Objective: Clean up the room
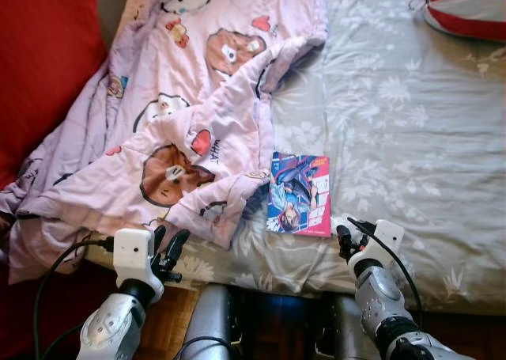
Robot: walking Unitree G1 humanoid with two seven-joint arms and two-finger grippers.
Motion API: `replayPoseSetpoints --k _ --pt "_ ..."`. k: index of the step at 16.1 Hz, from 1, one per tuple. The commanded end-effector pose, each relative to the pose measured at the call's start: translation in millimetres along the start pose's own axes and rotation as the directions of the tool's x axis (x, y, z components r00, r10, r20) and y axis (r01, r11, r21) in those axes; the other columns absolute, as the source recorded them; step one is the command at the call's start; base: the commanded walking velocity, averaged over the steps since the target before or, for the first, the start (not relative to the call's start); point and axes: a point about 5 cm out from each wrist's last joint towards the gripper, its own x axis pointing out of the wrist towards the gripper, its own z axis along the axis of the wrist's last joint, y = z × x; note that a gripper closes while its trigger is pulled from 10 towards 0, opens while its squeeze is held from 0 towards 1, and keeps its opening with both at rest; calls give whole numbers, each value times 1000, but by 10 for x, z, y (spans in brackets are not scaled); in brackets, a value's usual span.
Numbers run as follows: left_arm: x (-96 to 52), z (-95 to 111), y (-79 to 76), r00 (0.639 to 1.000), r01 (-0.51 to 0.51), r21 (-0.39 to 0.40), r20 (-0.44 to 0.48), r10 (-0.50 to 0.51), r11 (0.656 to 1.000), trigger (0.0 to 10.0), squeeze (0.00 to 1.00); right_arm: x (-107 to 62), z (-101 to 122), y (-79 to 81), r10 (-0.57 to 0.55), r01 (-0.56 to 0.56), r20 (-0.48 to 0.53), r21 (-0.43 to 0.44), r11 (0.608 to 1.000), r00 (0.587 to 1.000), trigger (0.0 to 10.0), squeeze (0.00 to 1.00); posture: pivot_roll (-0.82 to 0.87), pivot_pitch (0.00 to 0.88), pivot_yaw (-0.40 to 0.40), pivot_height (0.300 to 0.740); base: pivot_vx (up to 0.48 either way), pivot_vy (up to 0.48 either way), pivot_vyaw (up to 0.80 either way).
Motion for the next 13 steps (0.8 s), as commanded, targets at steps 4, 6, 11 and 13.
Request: replayPoseSetpoints --k 4,6,11,13 --pt "-97 -38 46 999 -17 7 -42 17 1000 10000 0 -18 -80 43 16 -16 -29 1 1000 999 0 0 250 387 106 640 0 0 0" --pt "-96 -44 27 999 -7 10 -45 7 1000 10000 0 -12 -67 64 30 -30 -26 -13 999 999 0 0 247 388 105 640 0 0 0" --pt "-88 -31 4 999 4 12 -46 -3 1000 10000 0 -1 -42 175 98 -99 -10 -45 994 995 0 0 243 388 105 640 0 0 0" --pt "-83 -35 -8 999 9 16 -48 -8 1000 10000 0 -4 -55 174 93 -94 -15 -42 995 996 0 0 247 387 105 640 0 0 0"
